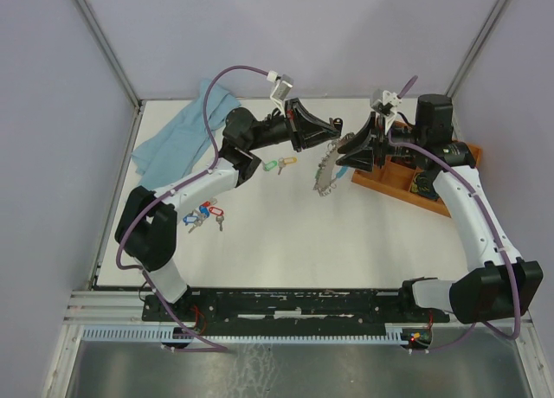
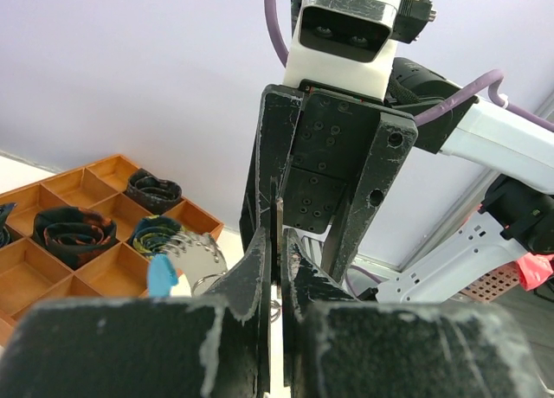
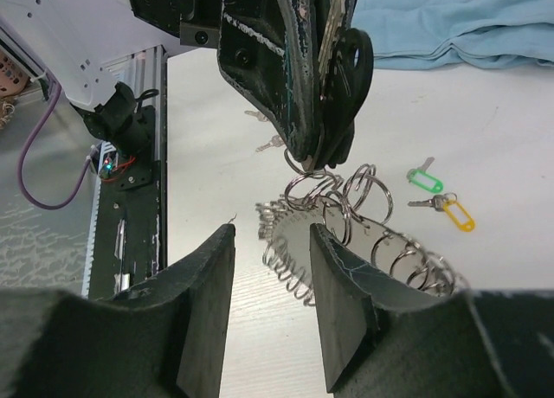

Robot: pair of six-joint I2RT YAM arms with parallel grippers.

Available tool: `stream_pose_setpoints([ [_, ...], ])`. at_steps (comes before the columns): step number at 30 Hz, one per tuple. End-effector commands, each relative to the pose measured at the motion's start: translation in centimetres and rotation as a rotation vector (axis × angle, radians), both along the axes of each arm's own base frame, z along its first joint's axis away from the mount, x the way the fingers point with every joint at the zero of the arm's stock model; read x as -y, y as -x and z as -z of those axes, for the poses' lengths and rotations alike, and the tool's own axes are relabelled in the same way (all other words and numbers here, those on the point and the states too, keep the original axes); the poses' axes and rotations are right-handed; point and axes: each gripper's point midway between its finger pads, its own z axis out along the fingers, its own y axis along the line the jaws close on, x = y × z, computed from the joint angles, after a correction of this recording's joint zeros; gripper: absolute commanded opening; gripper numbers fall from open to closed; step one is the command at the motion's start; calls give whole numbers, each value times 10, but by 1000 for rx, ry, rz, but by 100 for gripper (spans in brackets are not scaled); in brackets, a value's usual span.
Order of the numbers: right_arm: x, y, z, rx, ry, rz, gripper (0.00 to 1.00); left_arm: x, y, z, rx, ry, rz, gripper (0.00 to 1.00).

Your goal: Remove the keys from the keyring

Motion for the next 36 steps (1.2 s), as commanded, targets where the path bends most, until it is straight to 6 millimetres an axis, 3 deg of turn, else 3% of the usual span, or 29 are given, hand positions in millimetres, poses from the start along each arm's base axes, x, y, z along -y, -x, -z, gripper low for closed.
stream_pose_setpoints([
  [1,1,1,-11,51,-9,10,48,-1,8,-26,61,67,30,3],
  [15,4,-2,-19,75,10,54,44,5,8,-23,49,55,37,3],
  [24,9,-11,-14,85,45,111,43,6,9,-23,50,53,40,3],
  [36,14,-4,-18,174,97,89,44,7,13,-24,56,49,58,3],
])
